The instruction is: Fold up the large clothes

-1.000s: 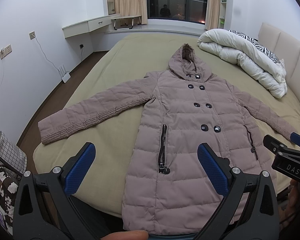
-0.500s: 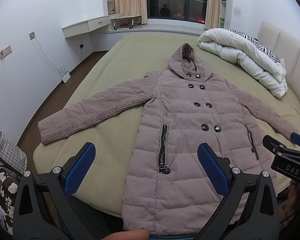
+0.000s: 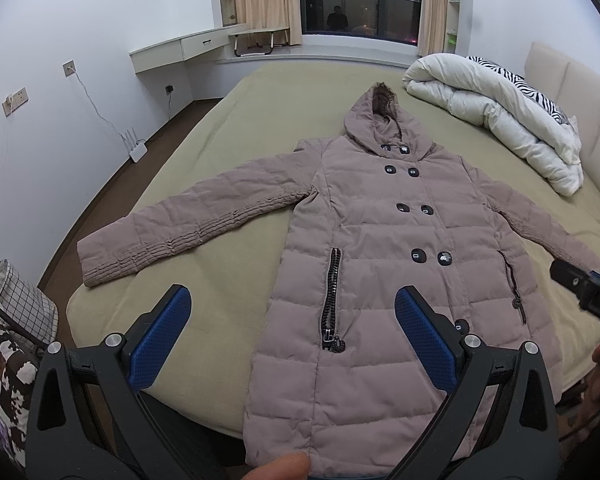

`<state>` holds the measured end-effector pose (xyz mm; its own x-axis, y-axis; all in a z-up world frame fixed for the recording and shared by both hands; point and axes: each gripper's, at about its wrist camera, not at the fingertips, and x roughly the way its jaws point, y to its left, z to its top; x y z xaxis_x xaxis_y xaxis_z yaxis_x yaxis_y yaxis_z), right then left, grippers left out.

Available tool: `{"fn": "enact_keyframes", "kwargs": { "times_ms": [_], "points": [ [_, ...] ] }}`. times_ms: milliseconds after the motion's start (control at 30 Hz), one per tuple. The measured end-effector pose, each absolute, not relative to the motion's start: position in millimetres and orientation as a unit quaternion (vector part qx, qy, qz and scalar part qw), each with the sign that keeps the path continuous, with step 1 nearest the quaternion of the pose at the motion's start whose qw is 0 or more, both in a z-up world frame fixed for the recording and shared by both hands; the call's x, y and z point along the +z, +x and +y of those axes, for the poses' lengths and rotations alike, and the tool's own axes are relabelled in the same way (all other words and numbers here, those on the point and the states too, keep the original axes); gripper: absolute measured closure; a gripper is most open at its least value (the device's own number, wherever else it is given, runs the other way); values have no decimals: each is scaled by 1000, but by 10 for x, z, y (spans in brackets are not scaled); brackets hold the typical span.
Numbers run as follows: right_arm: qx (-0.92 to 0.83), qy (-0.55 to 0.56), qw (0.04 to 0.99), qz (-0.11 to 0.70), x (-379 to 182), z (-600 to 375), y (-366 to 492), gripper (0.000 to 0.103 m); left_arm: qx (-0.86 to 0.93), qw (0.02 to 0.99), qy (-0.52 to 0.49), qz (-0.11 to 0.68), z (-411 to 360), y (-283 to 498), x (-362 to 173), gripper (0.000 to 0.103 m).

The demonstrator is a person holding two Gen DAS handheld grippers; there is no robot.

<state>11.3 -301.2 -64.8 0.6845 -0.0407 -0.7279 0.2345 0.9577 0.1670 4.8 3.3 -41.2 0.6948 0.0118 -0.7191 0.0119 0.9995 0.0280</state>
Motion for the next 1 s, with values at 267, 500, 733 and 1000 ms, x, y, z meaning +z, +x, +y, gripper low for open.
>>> {"fn": "enact_keyframes", "kwargs": {
  "times_ms": [267, 500, 733, 1000],
  "points": [
    [-194, 393, 839, 321, -1388, -5118, -196, 1, -48, 892, -38, 448, 5, 646, -809, 0],
    [-263, 543, 756, 254, -2102, -6583, -517, 20, -69, 890, 4, 451, -456, 1138, -1102, 0],
    [-306, 598, 716, 191, -2485, -7194, -625, 28, -84, 879, -32, 469, -830, 1609, -1238, 0],
    [-321, 558, 738, 203, -2394, -7569, -265, 79, -147, 853, -112, 488, -1057, 2120, -1422, 0]
  ]
}}
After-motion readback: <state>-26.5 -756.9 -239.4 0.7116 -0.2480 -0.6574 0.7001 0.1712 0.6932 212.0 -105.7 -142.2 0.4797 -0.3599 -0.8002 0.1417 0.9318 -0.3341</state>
